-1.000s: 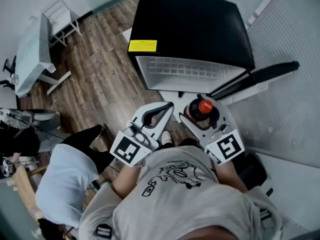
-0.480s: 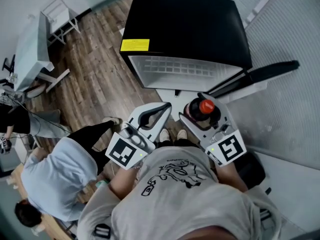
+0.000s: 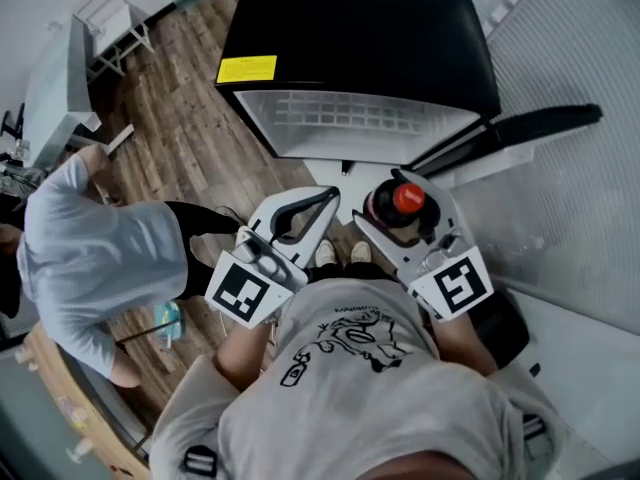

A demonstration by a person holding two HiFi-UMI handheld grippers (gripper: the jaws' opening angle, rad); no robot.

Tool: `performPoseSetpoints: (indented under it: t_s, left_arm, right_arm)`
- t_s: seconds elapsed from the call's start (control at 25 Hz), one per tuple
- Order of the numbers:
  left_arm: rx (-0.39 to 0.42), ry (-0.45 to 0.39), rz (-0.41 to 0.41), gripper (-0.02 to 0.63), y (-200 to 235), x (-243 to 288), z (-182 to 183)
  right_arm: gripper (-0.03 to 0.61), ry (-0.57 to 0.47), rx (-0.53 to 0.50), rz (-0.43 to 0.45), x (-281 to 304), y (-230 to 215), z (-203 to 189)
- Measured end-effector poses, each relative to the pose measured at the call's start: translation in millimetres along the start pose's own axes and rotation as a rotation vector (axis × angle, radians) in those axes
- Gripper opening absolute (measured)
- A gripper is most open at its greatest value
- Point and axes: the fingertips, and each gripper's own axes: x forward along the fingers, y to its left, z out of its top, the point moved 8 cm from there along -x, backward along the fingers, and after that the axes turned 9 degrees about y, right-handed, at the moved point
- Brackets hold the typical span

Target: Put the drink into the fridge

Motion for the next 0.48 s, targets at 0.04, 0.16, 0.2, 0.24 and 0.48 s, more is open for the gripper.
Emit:
performPoseSetpoints:
  t_s: [0.04,0.16,0.2,0.24,0.48]
  left_arm:
    - [0.002,0.003,0.000,0.002,0,2,-2]
    - [-0.006,0.010,-0.004,0.002,-4,6,-5]
    - [-0.008,0.015,-0.008,0.002,-8,6,-3]
    - [-0.007,0.020,-0.012,0.002,-12,6,1]
    - [-0.013,0.044,-0.013,0.002,-11,10,-11]
  right_arm:
    - [0.325,0.002,-0.001,0.000,0,-1,-2]
    - [0.325,0.005,-0.002,0.001,-2,-3,-5]
    - [0.325,0.007,-0.003,0.000,-6,-2,-4]
    - [0.325,0.011,-0.005,-0.003,-11,0,-2]
    - [0.325,0.030,-0.004,-0.012,-10,-4,-13]
